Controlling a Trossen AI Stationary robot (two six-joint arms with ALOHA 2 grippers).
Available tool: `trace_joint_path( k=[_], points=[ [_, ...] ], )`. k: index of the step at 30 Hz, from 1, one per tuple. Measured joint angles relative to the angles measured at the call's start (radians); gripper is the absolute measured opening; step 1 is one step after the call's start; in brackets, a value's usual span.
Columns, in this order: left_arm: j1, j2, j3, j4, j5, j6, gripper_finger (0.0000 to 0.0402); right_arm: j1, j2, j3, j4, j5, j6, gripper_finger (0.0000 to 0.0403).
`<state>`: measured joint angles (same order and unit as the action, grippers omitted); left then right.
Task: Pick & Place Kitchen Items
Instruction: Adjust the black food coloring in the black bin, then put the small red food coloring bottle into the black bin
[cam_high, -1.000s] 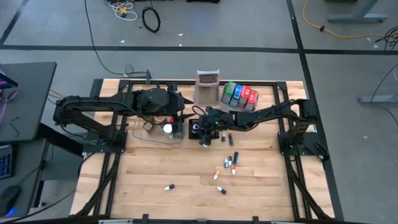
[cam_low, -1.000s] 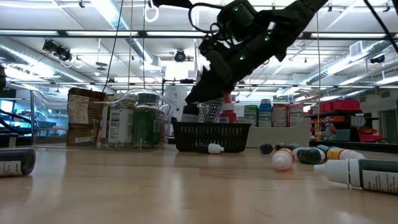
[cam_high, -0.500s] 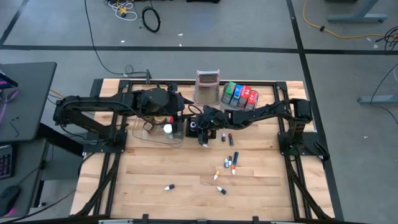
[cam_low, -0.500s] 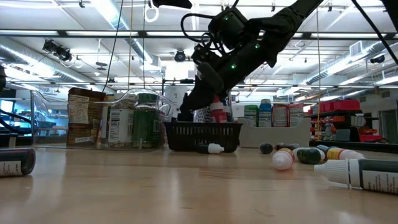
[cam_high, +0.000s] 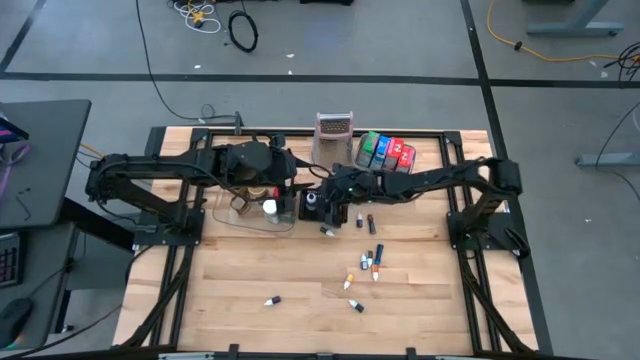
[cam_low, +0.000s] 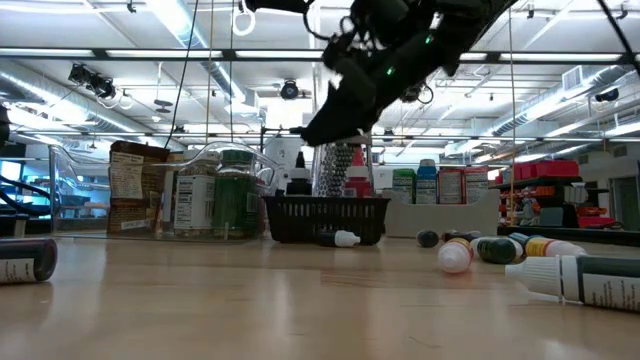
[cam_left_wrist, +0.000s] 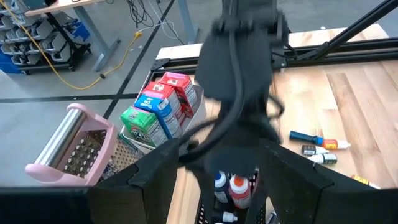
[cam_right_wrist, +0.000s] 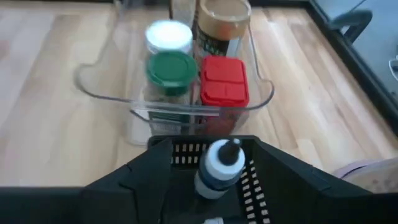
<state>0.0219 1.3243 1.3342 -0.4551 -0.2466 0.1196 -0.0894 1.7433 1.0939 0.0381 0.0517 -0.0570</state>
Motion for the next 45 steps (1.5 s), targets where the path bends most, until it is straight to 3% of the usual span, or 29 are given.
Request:
trace_joint_path(
  k=[6,11,19,21,26,28,31,37,41,45],
  points=[
    [-0.024,0.000,0.000,-0.012,0.001,-0.033,0.0226,0.030,-0.154,0.000,-0.218,0.000,-0.015,0.0235],
    [-0.099,0.000,-0.006,-0.031,-0.020,-0.015,0.0226,0.079,-0.320,-0.006,-0.390,0.001,0.067,0.0235],
    [-0.242,-0.035,-0.191,0.019,-0.249,-0.125,0.0226,0.158,-0.552,-0.172,-0.333,0.098,0.084,0.0235],
    [-0.280,-0.039,-0.246,0.032,-0.267,-0.177,0.0226,0.159,-0.595,-0.217,-0.308,0.101,0.087,0.0235],
    [-0.397,-0.032,-0.345,0.134,-0.240,-0.270,0.0226,0.143,-0.667,-0.294,-0.213,0.199,0.048,0.0235],
    [-0.440,-0.030,-0.376,0.178,-0.216,-0.235,0.0226,0.138,-0.675,-0.313,-0.163,0.245,0.048,0.0235],
    [-0.479,-0.030,-0.395,0.246,-0.148,-0.187,0.0226,0.135,-0.677,-0.327,-0.130,0.271,0.049,0.0235],
    [-0.533,-0.029,-0.454,0.385,0.022,-0.257,0.0226,0.135,-0.672,-0.353,-0.133,0.270,0.121,0.0235],
    [-0.560,-0.029,-0.491,0.427,0.029,-0.342,0.0226,0.135,-0.672,-0.386,-0.134,0.270,0.171,0.0235],
    [-0.592,-0.024,-0.511,0.417,-0.006,-0.523,0.0226,0.135,-0.672,-0.412,-0.136,0.270,0.191,0.0235]
  ],
)
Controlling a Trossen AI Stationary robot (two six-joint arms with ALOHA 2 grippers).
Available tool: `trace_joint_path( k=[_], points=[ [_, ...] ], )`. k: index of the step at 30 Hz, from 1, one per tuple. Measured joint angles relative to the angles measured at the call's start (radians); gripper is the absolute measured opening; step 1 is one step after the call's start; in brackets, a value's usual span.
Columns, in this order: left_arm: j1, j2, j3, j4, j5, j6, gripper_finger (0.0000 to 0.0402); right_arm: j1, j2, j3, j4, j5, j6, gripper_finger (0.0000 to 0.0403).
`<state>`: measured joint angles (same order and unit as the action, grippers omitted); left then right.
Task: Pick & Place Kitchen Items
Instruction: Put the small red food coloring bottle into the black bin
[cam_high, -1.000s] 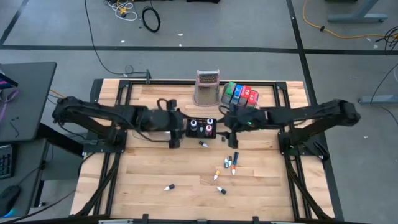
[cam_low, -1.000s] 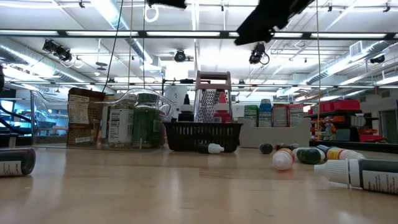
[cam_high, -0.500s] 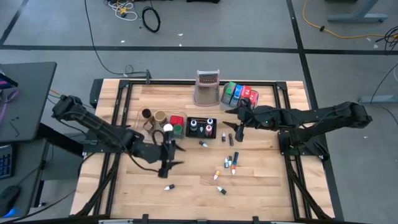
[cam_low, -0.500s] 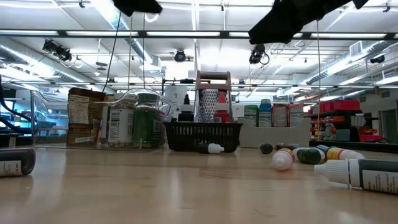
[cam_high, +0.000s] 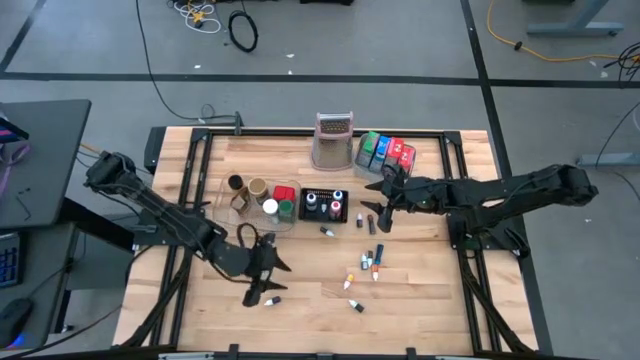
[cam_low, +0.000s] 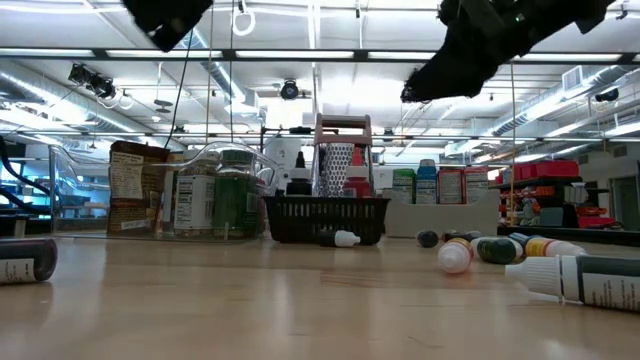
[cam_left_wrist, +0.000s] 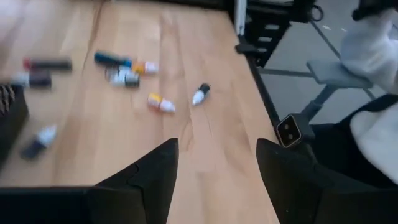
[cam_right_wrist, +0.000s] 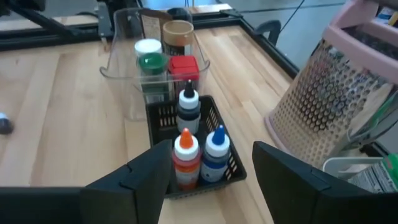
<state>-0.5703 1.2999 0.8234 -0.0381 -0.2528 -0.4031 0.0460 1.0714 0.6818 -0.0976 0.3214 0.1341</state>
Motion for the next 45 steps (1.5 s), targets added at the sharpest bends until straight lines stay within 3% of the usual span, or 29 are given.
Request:
trace_joint_path(
  k=[4,11,20,33,39,45],
  points=[
    [-0.057,0.072,-0.006,-0.008,-0.035,-0.047,0.0226,0.000,0.000,-0.010,0.000,-0.021,0.011,0.0235],
    [-0.093,0.253,0.063,-0.018,-0.074,-0.140,0.0199,0.001,0.000,-0.017,0.001,-0.165,0.016,0.0235],
    [-0.094,0.357,0.085,-0.253,0.067,-0.378,0.0174,0.002,0.000,-0.017,0.001,-0.191,0.015,0.0235],
    [-0.094,0.411,0.067,-0.226,0.146,-0.331,0.0174,0.002,0.001,-0.017,0.012,-0.188,0.009,0.0235],
    [-0.090,0.449,0.065,-0.200,0.133,-0.239,0.0173,0.002,0.001,-0.017,0.062,-0.182,-0.018,0.0235],
    [-0.079,0.451,0.063,-0.239,0.120,-0.129,0.0135,0.002,0.001,-0.018,0.090,-0.181,-0.019,0.0235]
  ],
)
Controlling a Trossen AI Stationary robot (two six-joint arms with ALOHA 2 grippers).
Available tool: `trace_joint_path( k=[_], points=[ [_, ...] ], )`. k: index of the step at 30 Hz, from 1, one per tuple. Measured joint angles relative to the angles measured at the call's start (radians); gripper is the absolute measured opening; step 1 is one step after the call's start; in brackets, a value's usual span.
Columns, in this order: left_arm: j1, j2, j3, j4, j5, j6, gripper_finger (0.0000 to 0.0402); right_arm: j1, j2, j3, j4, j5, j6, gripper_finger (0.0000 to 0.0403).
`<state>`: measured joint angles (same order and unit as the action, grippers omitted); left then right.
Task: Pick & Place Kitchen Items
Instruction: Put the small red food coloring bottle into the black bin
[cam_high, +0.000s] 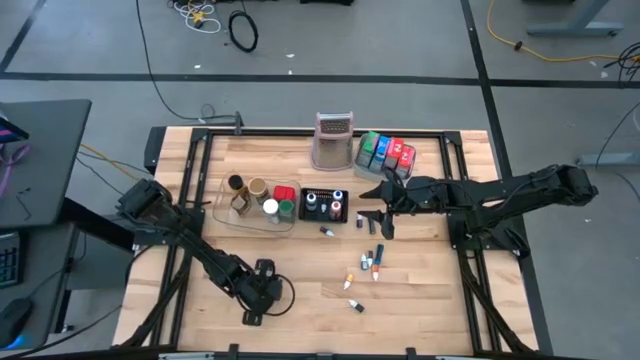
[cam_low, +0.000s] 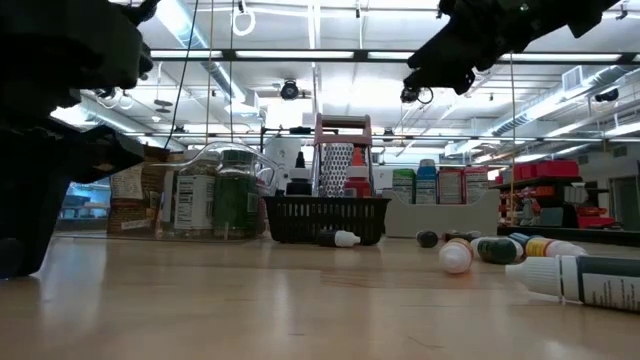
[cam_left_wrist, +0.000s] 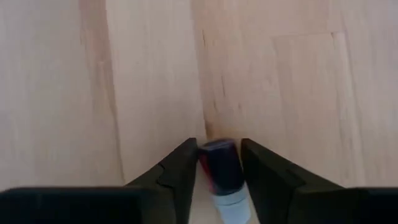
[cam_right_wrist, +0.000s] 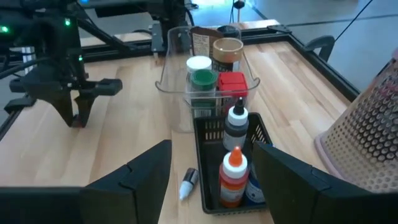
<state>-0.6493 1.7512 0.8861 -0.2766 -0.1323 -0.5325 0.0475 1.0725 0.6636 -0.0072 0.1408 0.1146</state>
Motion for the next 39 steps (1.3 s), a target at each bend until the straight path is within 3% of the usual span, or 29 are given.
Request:
trace_joint_path(
  k=[5,10,15,20,25,32,39],
  points=[
    [0.016,0.001,0.002,0.004,-0.068,0.045,0.0084,0.000,0.000,0.000,0.012,0.002,-0.001,0.0235],
    [0.047,0.003,0.006,0.004,-0.210,0.143,0.0085,0.000,0.000,0.000,0.015,0.000,-0.001,0.0235],
    [0.125,0.004,0.042,0.010,-0.285,0.457,0.0107,0.000,0.000,0.000,0.015,0.000,-0.001,0.0235],
    [0.237,0.004,0.089,0.019,-0.380,0.720,0.0093,0.000,0.000,0.000,0.015,0.000,-0.001,0.0235],
    [0.360,0.003,0.122,0.145,-0.482,0.882,0.0086,0.000,0.000,0.000,0.015,0.000,-0.001,0.0235],
    [0.506,0.002,0.128,0.299,-0.442,0.840,0.0112,0.000,0.000,0.000,0.015,0.000,-0.045,0.0235],
    [0.605,0.002,0.128,0.289,-0.219,0.750,0.0118,0.000,0.000,0.000,0.015,0.000,-0.048,0.0235]
  ],
)
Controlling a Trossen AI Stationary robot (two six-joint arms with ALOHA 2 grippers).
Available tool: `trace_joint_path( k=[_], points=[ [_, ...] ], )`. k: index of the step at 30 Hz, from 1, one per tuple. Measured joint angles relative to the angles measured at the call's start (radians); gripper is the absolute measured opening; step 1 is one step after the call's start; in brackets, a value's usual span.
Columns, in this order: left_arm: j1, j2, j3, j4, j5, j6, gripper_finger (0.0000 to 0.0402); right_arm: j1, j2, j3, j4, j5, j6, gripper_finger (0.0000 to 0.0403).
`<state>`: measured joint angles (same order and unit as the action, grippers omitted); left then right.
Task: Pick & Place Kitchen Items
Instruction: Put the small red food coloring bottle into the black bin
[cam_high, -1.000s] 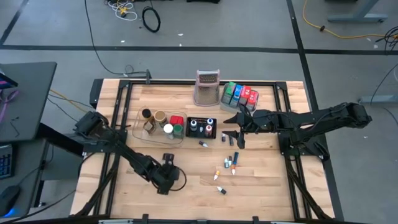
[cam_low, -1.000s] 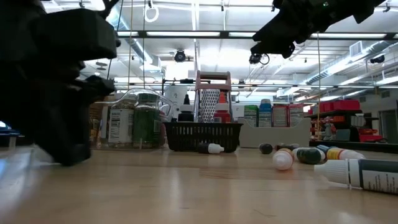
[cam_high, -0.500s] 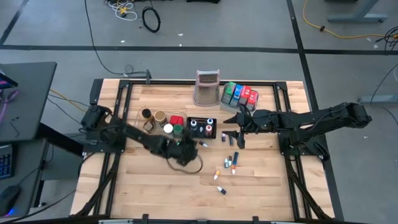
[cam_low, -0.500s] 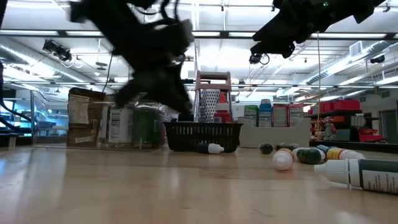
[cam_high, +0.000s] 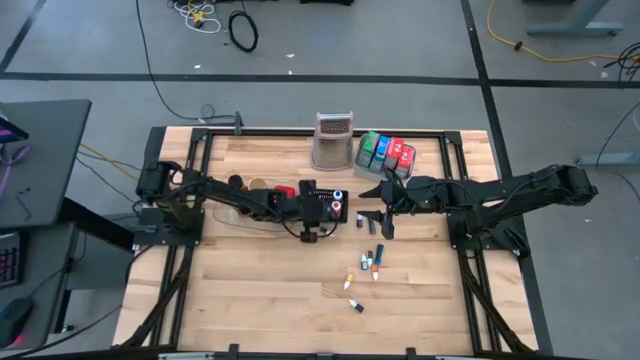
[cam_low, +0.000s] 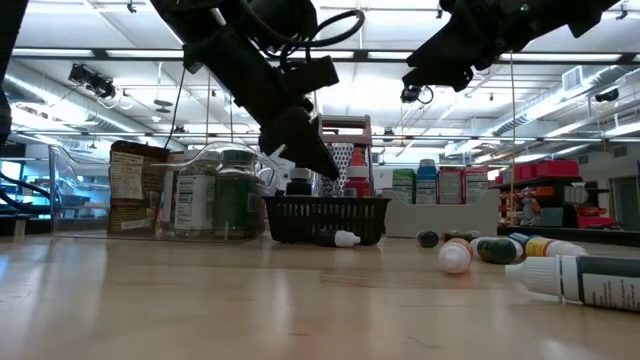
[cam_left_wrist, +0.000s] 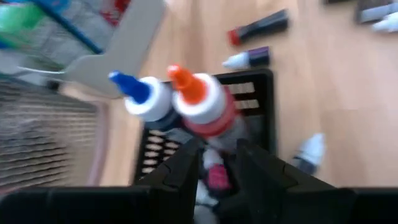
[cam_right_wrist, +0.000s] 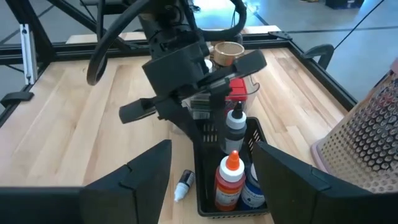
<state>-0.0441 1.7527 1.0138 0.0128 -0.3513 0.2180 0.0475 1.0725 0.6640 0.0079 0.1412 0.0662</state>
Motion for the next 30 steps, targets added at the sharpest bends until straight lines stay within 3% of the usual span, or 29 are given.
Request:
trace_joint_path(
  k=[4,11,17,22,26,30],
  points=[
    [0.013,0.000,0.000,0.000,0.016,-0.007,0.0118,0.000,0.000,0.000,0.000,0.000,-0.001,0.0235],
    [-0.028,-0.020,0.000,-0.019,-0.171,-0.052,0.0118,-0.001,0.000,0.000,0.023,0.007,-0.040,0.0235],
    [-0.106,-0.143,0.000,-0.045,-0.181,-0.132,0.0118,-0.001,0.000,0.001,0.081,0.160,-0.059,0.0235],
    [-0.174,-0.285,0.001,-0.051,-0.183,-0.165,0.0118,-0.001,0.000,0.001,-0.004,0.182,-0.043,0.0235],
    [-0.218,-0.377,0.001,-0.063,-0.184,-0.184,0.0118,-0.010,0.003,0.001,-0.102,0.184,0.123,0.0235],
    [-0.252,-0.420,0.000,-0.080,-0.184,-0.171,0.0119,-0.015,0.031,0.001,-0.197,0.251,0.233,0.0235]
  ],
)
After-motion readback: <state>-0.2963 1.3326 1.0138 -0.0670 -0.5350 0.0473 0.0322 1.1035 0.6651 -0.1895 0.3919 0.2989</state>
